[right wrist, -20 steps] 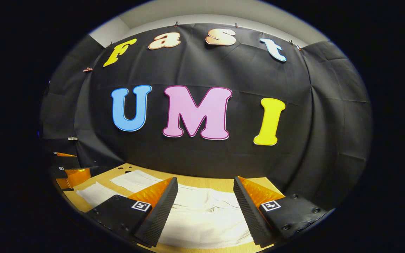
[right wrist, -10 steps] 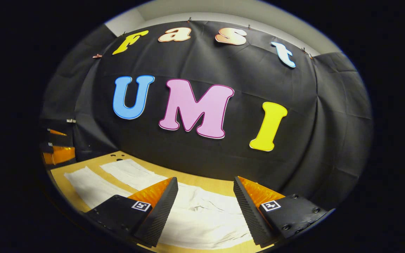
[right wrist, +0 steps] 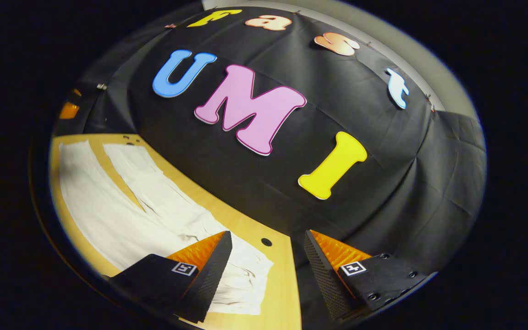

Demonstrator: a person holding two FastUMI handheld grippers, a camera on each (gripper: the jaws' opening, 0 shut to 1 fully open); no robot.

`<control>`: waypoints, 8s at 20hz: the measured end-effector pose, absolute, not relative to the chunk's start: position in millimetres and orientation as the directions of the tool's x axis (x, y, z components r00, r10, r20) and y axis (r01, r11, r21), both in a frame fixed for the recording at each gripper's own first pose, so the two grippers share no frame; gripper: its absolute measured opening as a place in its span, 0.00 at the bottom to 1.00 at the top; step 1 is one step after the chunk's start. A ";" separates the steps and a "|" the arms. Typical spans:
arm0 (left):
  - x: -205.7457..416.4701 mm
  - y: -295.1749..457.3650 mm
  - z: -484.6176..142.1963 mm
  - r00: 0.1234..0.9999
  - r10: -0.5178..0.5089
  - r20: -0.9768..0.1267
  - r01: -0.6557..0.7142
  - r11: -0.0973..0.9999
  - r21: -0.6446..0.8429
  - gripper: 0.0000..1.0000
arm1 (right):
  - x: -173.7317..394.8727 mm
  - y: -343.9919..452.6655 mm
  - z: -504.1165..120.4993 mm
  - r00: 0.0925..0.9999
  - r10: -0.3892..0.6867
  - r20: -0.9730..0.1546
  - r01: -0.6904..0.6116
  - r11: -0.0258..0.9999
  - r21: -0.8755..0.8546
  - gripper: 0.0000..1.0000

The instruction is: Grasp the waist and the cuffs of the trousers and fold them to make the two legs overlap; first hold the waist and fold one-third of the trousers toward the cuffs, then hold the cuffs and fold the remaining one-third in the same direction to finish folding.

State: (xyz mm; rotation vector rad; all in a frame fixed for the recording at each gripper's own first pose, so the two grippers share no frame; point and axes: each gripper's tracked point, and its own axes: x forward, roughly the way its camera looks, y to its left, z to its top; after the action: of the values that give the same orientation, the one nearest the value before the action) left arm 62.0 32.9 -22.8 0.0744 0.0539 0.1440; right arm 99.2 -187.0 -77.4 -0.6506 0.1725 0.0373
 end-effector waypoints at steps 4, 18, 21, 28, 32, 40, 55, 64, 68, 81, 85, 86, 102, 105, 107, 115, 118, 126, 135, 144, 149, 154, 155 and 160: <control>59.2 43.4 -48.1 0.976 0.187 -0.107 -0.185 0.982 0.031 0.99 | 103.2 -221.0 -114.6 0.958 0.000 -0.287 -0.221 0.635 -0.740 0.97; 32.1 76.7 -107.3 0.924 0.300 -0.237 -0.237 0.936 0.261 0.98 | 73.6 -267.0 -245.8 0.699 0.102 -0.708 -0.712 0.191 -0.675 0.97; 31.2 75.4 -113.2 0.917 0.300 -0.263 -0.224 0.933 0.282 0.98 | 66.0 -269.0 -271.9 0.636 0.103 -0.765 -0.772 0.082 -0.631 0.97; 41.8 80.3 -111.1 0.901 0.334 -0.278 -0.234 0.912 0.337 0.98 | 60.8 -284.0 -329.6 0.537 0.056 -0.841 -0.841 -0.036 -0.540 0.97; 43.6 84.2 -105.0 0.891 0.354 -0.283 -0.257 0.909 0.329 0.98 | 68.5 -283.7 -336.0 0.568 0.057 -0.821 -0.817 -0.089 -0.570 0.92; 32.9 151.5 -144.4 0.796 0.485 -0.363 -0.355 0.859 0.369 0.98 | 91.1 -283.7 -353.1 0.555 0.009 -0.831 -0.831 -0.020 -0.556 0.43; 38.5 280.2 -269.7 0.710 0.344 -0.614 0.429 0.480 0.765 0.97 | 91.7 -278.2 -354.6 0.487 -0.001 -0.873 -0.873 0.016 -0.487 0.07; 101.9 296.2 -274.6 0.735 0.262 -0.626 0.557 0.295 0.777 0.86 | 91.8 -279.0 -354.9 0.494 -0.018 -0.869 -0.869 -0.019 -0.494 0.07; 109.0 295.3 -279.6 0.720 0.251 -0.647 0.585 0.281 0.761 0.60 | 92.0 -279.6 -353.9 0.501 -0.011 -0.865 -0.865 -0.026 -0.500 0.07; 126.5 284.8 -260.7 0.745 0.287 -0.602 0.467 0.419 0.778 0.06 | 103.8 -282.0 -337.6 0.595 -0.011 -0.803 -0.802 0.043 -0.595 0.07; 156.8 282.1 -189.6 0.839 0.280 -0.466 0.317 0.444 0.838 0.06 | 122.5 -288.3 -297.1 0.687 -0.024 -0.726 -0.715 0.155 -0.682 0.07; 169.3 279.7 -171.7 0.858 0.276 -0.433 0.294 0.427 0.855 0.06 | 132.2 -289.2 -284.1 0.720 -0.029 -0.693 -0.678 0.181 -0.713 0.07; 382.7 305.5 -87.4 0.873 0.334 -0.354 0.049 0.664 0.746 0.05 | 322.7 -300.2 -250.2 0.847 -0.237 -0.475 -0.255 0.604 -0.755 0.07; 415.6 303.2 -129.2 0.837 0.366 -0.406 0.047 0.691 0.721 0.05 | 335.6 -302.1 -276.8 0.820 -0.264 -0.507 -0.235 0.653 -0.720 0.07; 425.4 300.7 -152.8 0.798 0.412 -0.440 0.053 0.680 0.732 0.06 | 338.1 -303.2 -299.6 0.791 -0.275 -0.546 -0.238 0.684 -0.689 0.07; 409.6 272.0 -179.4 0.797 0.319 -0.514 0.014 0.840 0.542 0.74 | 311.8 -315.1 -315.3 0.694 -0.218 -0.686 -0.160 0.882 -0.443 0.80; 380.5 272.2 -169.7 0.802 0.319 -0.504 -0.066 0.887 0.457 0.97 | 293.6 -313.8 -304.7 0.684 -0.200 -0.702 -0.049 0.947 -0.317 0.97; 301.2 262.0 -112.6 0.878 0.296 -0.376 -0.248 0.953 0.171 0.97 | 253.1 -308.4 -293.8 0.708 -0.166 -0.686 0.184 0.982 -0.047 0.98; 177.9 246.7 -136.8 0.859 0.312 -0.406 -0.313 0.947 0.065 0.97 | 248.9 -317.8 -294.9 0.734 -0.191 -0.652 0.446 0.859 0.251 0.99; 139.9 235.5 -155.6 0.836 0.309 -0.453 -0.349 0.937 -0.006 0.98 | 245.9 -314.1 -302.1 0.719 -0.217 -0.660 0.462 0.859 0.222 0.99; 129.7 220.6 -159.0 0.838 0.284 -0.465 -0.335 0.942 -0.027 0.98 | 247.5 -312.5 -300.7 0.701 -0.281 -0.655 0.476 0.868 0.138 0.71; 129.3 198.0 -156.0 0.854 0.255 -0.454 -0.303 0.952 -0.035 0.98 | 247.9 -302.5 -301.1 0.717 -0.222 -0.661 0.452 0.870 0.198 0.19; 126.4 191.8 -157.1 0.854 0.239 -0.462 -0.300 0.952 -0.061 0.98 | 248.7 -301.8 -301.2 0.718 -0.210 -0.663 0.436 0.879 0.193 0.23; 121.2 174.7 -168.4 0.847 0.211 -0.488 -0.303 0.946 -0.117 0.98 | 247.6 -299.8 -291.7 0.741 -0.204 -0.640 0.348 0.931 0.107 0.11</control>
State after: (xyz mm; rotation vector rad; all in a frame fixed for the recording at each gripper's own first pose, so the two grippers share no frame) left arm 121.2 174.7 -168.4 -0.1935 0.4902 0.2728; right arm 247.6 -299.8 -291.7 0.2264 0.6724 -0.3055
